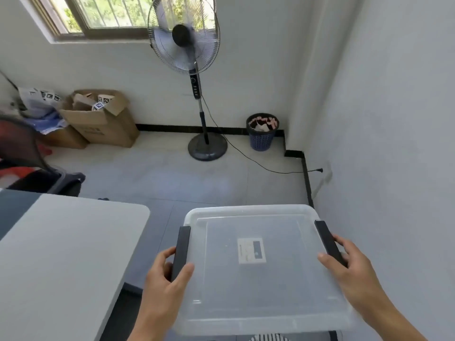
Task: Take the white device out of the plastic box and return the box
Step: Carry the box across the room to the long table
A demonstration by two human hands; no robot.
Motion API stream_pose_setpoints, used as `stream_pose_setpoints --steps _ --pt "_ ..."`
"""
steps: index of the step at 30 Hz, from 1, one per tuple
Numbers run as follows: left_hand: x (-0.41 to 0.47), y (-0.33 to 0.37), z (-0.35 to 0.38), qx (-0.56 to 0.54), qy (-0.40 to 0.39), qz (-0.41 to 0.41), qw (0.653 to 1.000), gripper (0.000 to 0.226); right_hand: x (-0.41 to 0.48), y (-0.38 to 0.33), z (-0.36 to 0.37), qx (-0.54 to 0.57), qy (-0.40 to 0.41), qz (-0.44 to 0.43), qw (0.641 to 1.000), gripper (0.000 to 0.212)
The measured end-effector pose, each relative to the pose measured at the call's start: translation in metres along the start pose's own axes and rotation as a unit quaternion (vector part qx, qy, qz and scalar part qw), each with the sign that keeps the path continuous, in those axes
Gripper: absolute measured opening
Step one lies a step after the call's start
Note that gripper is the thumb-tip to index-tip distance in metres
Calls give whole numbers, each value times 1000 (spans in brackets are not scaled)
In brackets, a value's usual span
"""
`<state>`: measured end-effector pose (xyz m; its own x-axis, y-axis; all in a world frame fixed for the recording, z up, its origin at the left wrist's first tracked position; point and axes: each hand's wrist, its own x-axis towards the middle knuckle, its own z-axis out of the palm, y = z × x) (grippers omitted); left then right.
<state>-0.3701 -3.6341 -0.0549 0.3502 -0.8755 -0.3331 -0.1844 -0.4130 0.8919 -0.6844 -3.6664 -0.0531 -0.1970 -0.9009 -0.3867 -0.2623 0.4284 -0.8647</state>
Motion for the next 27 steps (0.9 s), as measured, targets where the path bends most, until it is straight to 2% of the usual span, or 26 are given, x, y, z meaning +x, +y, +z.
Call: stream_pose_setpoints --steps 7,12,15,21,27 --pt "111 17 -17 -48 120 -63 990 35 154 -97 78 -59 -105 -54 991 46" --pt "212 20 -50 -79 170 -101 977 38 235 -148 162 -66 -131 -58 987 47" --pt "269 40 -77 -82 198 -103 971 47 273 -195 207 -75 -141 -65 985 47" --pt "364 79 -132 -82 241 -78 964 35 345 -285 294 -92 -179 -102 974 51" --pt "418 74 -187 -95 323 -130 933 28 414 -342 416 -163 -287 -120 936 50"
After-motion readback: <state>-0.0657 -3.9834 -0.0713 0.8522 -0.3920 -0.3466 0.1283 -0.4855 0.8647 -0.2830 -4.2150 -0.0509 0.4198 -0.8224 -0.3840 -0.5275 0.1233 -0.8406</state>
